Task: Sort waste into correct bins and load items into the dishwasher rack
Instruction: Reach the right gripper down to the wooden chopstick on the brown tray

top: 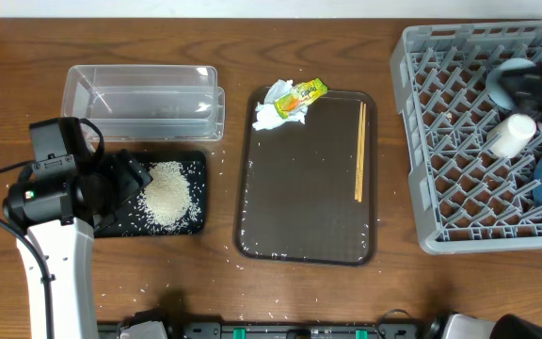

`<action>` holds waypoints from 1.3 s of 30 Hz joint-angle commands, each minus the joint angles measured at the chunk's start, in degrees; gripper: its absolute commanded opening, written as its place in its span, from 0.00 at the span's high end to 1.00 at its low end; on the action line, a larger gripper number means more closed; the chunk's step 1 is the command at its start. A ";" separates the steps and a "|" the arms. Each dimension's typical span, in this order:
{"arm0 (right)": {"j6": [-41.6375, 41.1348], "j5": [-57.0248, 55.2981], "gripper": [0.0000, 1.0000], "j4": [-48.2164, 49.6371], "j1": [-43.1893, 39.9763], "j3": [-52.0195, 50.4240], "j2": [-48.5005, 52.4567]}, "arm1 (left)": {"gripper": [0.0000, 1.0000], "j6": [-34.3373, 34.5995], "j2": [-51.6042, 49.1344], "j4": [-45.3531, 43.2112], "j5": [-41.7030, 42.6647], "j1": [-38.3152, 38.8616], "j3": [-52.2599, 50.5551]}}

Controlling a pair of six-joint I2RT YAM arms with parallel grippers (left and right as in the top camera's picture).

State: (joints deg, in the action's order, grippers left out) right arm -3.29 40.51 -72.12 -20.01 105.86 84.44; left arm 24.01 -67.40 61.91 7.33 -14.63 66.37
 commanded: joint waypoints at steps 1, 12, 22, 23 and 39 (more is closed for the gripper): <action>-5.16 -20.94 0.30 0.44 12.04 -0.02 2.71 | 0.12 -0.11 -0.02 0.22 -0.09 -0.35 0.72; -11.15 -33.77 0.06 1.57 31.32 -0.02 15.04 | 0.12 -0.11 -0.02 0.22 -0.09 -0.35 0.72; -18.25 -36.02 0.64 4.52 36.76 -0.02 33.27 | 0.12 -0.11 -0.02 0.22 -0.09 -0.35 0.72; -18.71 -36.04 0.65 4.98 37.31 -0.02 34.95 | 0.12 -0.13 -0.02 0.22 -0.09 -0.35 0.72; -24.85 -44.87 0.64 6.51 38.86 -0.02 44.74 | 0.12 -0.11 -0.02 0.22 -0.07 -0.35 0.72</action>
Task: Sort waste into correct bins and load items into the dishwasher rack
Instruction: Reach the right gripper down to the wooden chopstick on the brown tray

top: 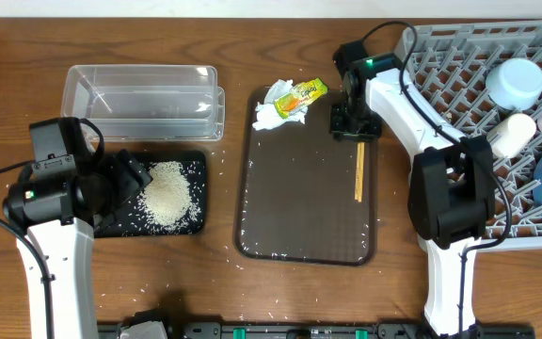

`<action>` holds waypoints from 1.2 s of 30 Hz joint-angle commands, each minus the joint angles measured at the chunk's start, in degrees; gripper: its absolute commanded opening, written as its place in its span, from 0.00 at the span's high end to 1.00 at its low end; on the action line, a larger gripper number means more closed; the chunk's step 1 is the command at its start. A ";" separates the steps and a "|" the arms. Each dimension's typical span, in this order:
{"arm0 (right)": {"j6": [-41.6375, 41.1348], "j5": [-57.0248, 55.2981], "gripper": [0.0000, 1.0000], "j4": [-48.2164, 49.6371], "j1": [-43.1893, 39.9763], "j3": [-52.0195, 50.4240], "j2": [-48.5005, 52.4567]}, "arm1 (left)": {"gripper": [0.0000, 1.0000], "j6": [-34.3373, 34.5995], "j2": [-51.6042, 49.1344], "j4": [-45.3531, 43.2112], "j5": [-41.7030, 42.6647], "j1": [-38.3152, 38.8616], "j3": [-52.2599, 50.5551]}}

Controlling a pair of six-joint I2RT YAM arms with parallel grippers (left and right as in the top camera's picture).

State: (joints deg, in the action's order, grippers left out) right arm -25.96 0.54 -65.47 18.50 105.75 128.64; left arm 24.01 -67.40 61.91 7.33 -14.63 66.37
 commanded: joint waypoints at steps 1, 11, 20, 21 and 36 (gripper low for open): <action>-2.29 -5.42 0.63 -0.17 0.33 0.09 0.61 | 0.12 -0.11 -0.02 0.22 -0.07 -0.35 0.72; -2.32 -5.03 0.62 0.15 0.72 0.09 3.10 | 0.12 -0.13 -0.02 0.22 -0.09 -0.35 0.72; -2.32 -5.01 0.61 0.98 0.61 0.09 3.67 | 0.12 -0.13 -0.02 0.22 -0.09 -0.35 0.72; -2.32 -4.85 0.62 1.03 0.72 0.09 3.67 | 0.12 -0.11 -0.02 0.22 -0.09 -0.35 0.72; -2.78 -4.83 0.61 3.93 1.29 -3.50 3.72 | 0.12 -0.11 -0.02 0.22 -0.09 -0.35 0.72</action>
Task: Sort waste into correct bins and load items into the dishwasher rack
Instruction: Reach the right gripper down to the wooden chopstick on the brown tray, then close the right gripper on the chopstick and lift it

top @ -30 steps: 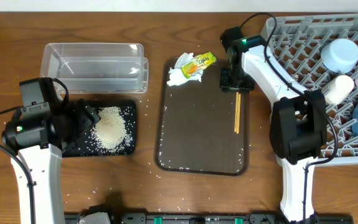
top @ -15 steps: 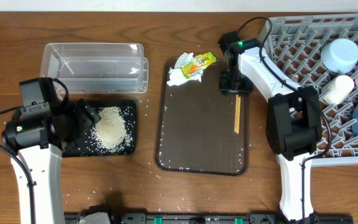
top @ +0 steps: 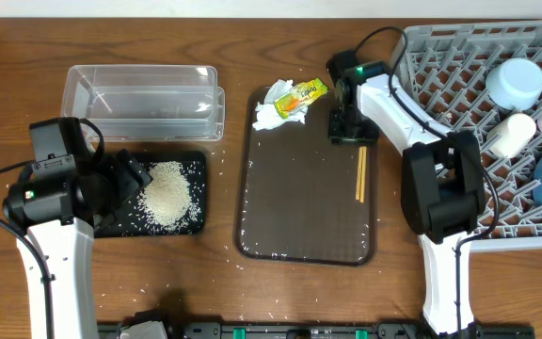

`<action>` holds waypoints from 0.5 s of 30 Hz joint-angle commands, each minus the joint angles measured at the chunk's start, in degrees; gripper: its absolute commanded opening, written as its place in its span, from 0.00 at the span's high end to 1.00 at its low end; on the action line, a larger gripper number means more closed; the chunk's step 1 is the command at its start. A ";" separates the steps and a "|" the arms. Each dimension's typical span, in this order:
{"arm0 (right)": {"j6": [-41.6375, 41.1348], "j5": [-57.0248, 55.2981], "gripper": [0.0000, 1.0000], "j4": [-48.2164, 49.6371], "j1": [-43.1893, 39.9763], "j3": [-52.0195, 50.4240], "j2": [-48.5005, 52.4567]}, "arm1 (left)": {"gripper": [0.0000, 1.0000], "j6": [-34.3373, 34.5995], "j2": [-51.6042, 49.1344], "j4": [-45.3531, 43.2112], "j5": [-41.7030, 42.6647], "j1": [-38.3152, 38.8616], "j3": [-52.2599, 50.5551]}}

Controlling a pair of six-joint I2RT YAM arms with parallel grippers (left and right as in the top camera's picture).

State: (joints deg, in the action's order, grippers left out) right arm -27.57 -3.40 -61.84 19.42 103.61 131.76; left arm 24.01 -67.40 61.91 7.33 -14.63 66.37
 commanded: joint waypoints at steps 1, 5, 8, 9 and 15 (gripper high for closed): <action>-1.14 -0.92 0.61 0.48 0.37 -1.75 0.59 | 0.12 -0.11 -0.02 0.22 -0.09 -0.35 0.72; -1.11 -0.74 0.62 0.63 0.37 -1.99 0.59 | 0.12 -0.11 -0.02 0.22 -0.07 -0.35 0.72; -0.55 0.20 0.64 -0.44 0.37 -0.85 0.42 | 0.12 -0.11 -0.02 0.22 -0.09 -0.35 0.72; -0.09 0.66 0.65 -1.18 0.37 -0.13 0.26 | 0.12 -0.13 -0.02 0.22 -0.09 -0.35 0.72; 1.22 0.83 0.62 -9.05 -0.90 7.61 -1.88 | 0.12 -0.13 -0.02 0.22 -0.09 -0.35 0.72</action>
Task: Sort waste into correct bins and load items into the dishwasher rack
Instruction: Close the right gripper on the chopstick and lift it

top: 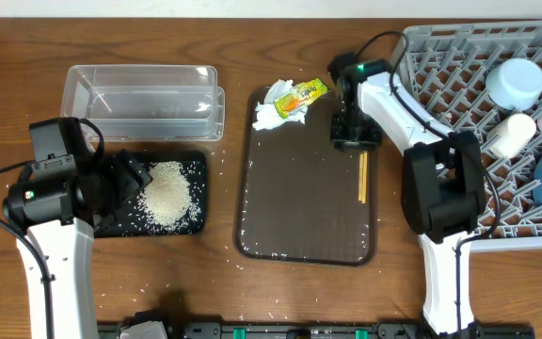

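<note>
A pair of wooden chopsticks [361, 179] lies along the right side of the brown tray [299, 226]. My right gripper [354, 134] points down over their far end, covering it; the jaws cannot be made out. A yellow wrapper [303, 95] and a crumpled white tissue [271, 115] sit at the tray's far edge. The grey dishwasher rack [440, 104] at the right holds a pale blue cup [514, 83], a white bottle [511, 135] and a blue bowl. My left gripper [132, 179] rests at the black tray's left edge, its state unclear.
A clear plastic bin [144, 102] stands at the back left. In front of it a black tray [191, 221] holds a heap of rice [167, 193]. Loose grains lie around the brown tray's near left corner. The right arm's links rise between tray and rack.
My right gripper has shifted slightly toward the near side along the chopsticks, hiding a little more of their far end. The left arm and everything else look unchanged.
At first my right arm was over the rack at the right and the chopsticks lay fully visible on the tray. Then the right gripper was at the tray's far right corner, over the chopsticks' far end. It has stayed there with small shifts. The left arm never moved.
</note>
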`<action>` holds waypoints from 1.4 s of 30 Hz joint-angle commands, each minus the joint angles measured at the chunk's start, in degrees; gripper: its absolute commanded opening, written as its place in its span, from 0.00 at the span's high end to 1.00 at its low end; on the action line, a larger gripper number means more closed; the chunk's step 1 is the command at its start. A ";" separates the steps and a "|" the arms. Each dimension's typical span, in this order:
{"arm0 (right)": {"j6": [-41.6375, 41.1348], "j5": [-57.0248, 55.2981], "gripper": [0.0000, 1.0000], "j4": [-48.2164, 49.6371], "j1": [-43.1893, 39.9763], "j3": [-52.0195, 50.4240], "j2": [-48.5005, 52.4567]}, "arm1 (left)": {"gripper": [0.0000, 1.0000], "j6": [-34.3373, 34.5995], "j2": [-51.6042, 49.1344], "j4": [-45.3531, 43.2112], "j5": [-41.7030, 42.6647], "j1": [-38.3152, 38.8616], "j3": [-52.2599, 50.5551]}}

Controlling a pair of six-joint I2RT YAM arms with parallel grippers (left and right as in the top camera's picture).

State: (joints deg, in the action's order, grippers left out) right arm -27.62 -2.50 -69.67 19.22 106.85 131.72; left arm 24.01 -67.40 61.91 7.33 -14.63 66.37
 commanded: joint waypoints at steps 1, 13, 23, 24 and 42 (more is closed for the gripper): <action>1.97 -0.07 0.59 -2.19 -0.98 5.38 -2.14 | 0.12 -0.13 -0.02 0.22 -0.09 -0.35 0.72; 2.82 -0.04 0.51 3.30 -1.40 -0.81 -2.03 | 0.12 -0.11 -0.02 0.22 -0.09 -0.35 0.72; 2.80 1.05 0.52 7.65 -1.31 -5.18 -2.01 | 0.12 -0.11 -0.02 0.22 -0.09 -0.35 0.72; 2.80 1.05 0.52 7.85 -1.22 -5.25 -2.01 | 0.12 -0.11 -0.02 0.22 -0.09 -0.35 0.72; 2.80 -0.02 0.68 6.78 -1.07 -4.28 -3.37 | 0.11 -0.13 -0.02 0.22 -0.09 -0.35 0.72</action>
State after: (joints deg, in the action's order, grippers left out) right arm -24.97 -1.56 -62.00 18.46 101.86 130.54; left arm 24.01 -67.40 61.91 7.33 -14.63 66.37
